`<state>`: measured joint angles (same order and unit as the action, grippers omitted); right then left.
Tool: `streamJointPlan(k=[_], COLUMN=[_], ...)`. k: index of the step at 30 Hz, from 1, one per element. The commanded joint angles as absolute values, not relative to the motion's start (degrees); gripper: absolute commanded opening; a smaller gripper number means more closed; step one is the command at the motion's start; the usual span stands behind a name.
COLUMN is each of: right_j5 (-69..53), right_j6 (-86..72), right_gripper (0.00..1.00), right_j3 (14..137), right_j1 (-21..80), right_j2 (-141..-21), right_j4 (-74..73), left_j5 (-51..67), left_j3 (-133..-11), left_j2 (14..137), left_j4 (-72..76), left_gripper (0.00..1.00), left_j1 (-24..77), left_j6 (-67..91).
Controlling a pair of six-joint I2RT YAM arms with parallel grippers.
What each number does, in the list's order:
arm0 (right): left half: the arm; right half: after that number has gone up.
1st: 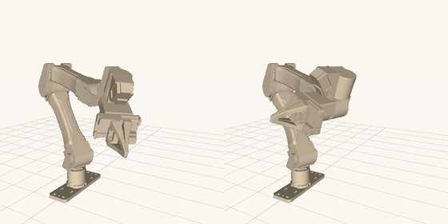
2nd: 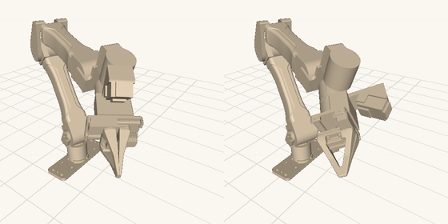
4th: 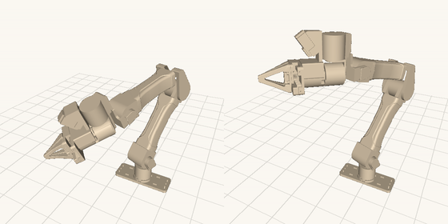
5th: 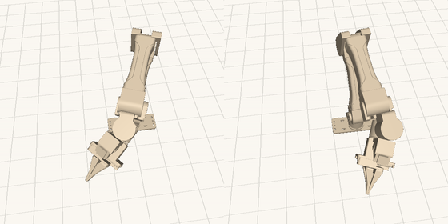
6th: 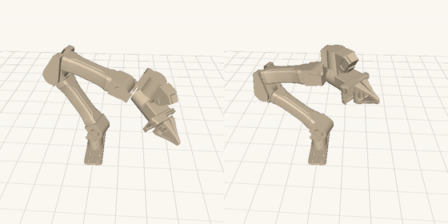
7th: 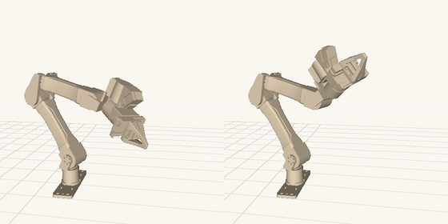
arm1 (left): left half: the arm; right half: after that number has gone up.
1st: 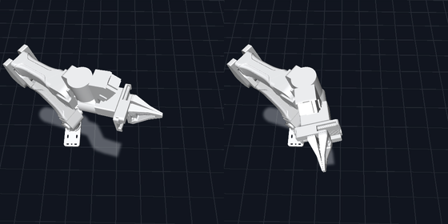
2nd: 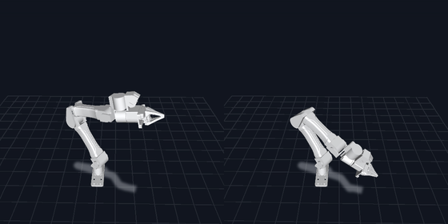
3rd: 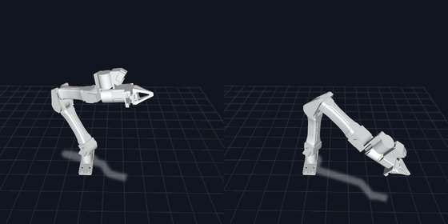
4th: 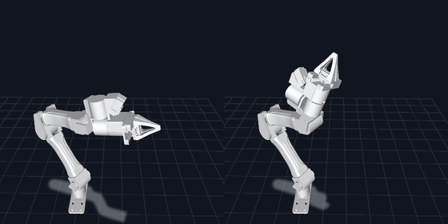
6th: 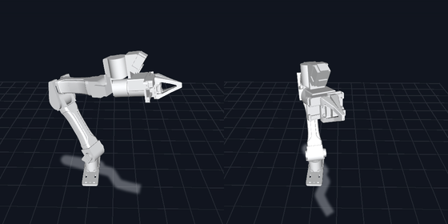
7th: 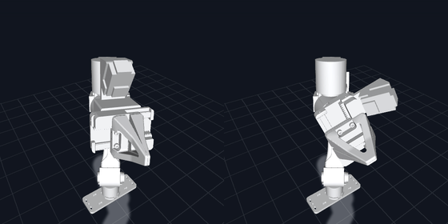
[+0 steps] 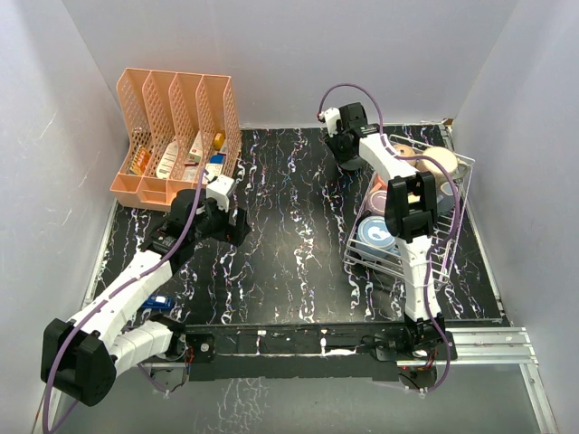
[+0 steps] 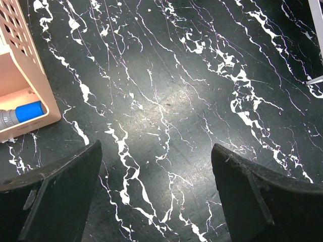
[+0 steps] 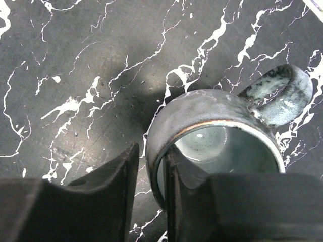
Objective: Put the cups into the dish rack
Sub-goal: Pick up the cup at the center of the board.
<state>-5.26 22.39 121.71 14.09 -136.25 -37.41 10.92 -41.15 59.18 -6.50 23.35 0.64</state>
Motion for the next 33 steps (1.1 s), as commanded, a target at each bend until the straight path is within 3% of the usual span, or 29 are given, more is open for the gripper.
streamJointPlan(k=[1, 4, 8, 14, 22, 33], right_j5=[-6.7, -7.5, -10.2, -18.6, -38.6, -56.4], right_j6=[22.0, 22.4, 23.0, 24.3, 31.6, 58.7], right_gripper=[0.24, 0.14, 0.08, 0.08, 0.08, 0.08], right_j3=[123.7, 123.7, 123.3, 118.1, 101.0, 80.5], right_j1=[14.1, 14.2, 14.1, 14.8, 17.2, 25.3], right_j2=[-136.1, -135.5, -133.7, -124.2, -105.8, -86.2], right_j4=[-37.6, -38.1, -38.9, -40.5, -42.1, -54.7], left_j5=[10.3, 10.0, 9.3, 8.0, 5.2, 1.0], left_j3=[-41.7, -41.7, -41.6, -41.3, -40.0, -36.3], left_j2=[57.7, 57.6, 57.1, 55.6, 51.1, 41.8], left_j4=[-6.9, -7.0, -6.9, -6.6, -4.9, -0.1], left_gripper=[0.88, 0.88, 0.88, 0.88, 0.88, 0.87], left_j1=[23.2, 23.2, 23.2, 23.2, 23.0, 22.9], left_j6=[-0.1, -0.2, -0.4, -0.7, -0.6, -0.6])
